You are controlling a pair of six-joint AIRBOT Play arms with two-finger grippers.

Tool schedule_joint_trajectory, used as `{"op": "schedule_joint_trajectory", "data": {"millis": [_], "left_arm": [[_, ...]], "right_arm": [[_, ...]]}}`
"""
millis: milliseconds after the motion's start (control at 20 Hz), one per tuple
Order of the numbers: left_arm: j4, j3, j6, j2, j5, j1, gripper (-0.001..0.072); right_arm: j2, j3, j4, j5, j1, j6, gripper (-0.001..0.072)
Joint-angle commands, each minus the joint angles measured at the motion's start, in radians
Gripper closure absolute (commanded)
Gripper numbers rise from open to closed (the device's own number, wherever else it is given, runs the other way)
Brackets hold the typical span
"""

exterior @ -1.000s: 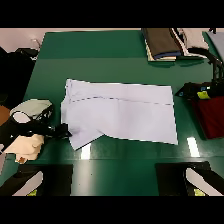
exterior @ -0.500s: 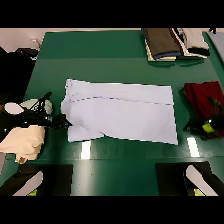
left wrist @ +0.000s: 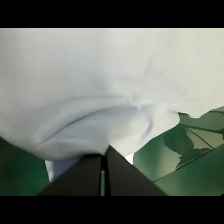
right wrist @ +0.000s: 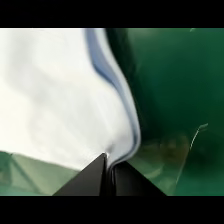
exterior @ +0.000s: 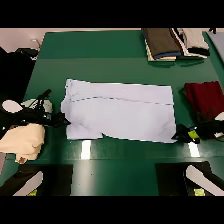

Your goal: Fold the shirts.

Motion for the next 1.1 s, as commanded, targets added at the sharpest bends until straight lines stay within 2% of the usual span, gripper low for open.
{"op": "schedule_joint_trajectory", "data": {"millis": [0,50,150,250,350,450,550,800,900,1050], "left_arm": [[0.091,0.029,-0.017,0.075,-0.078,0.000,0.0688],[0.150,0.027,-0.058,0.140,-0.105,0.000,0.0688],[0.254,0.027,-0.109,0.248,-0.219,0.000,0.0688],[0.273,0.028,-0.143,0.329,-0.328,0.000,0.0687],[0.260,0.036,-0.176,0.371,-0.352,0.000,0.0688],[0.250,0.059,-0.175,0.357,-0.290,0.000,0.0688],[0.246,0.096,-0.159,0.303,-0.194,0.000,0.0687],[0.212,0.227,-0.067,0.017,-0.020,0.000,0.0687],[0.213,0.278,-0.056,-0.108,0.031,0.000,0.0686],[0.206,0.336,-0.043,-0.261,0.098,0.000,0.0686]], "right_arm": [[0.034,0.073,-0.004,0.035,0.098,0.000,0.0658],[0.067,0.094,-0.026,0.066,0.109,0.005,0.0686],[0.148,0.131,-0.094,0.140,0.110,0.006,0.0694],[0.237,0.165,-0.181,0.228,0.110,0.007,0.0695],[0.308,0.192,-0.252,0.254,0.110,0.025,0.0695],[0.323,0.225,-0.255,0.232,0.110,0.033,0.0695],[0.261,0.277,-0.233,0.202,0.111,0.033,0.0696],[-0.021,0.469,-0.220,0.081,0.243,0.043,0.0696],[-0.143,0.561,-0.211,0.043,0.281,0.085,0.0696],[-0.296,0.686,-0.175,0.027,0.321,0.092,0.0695]]}}
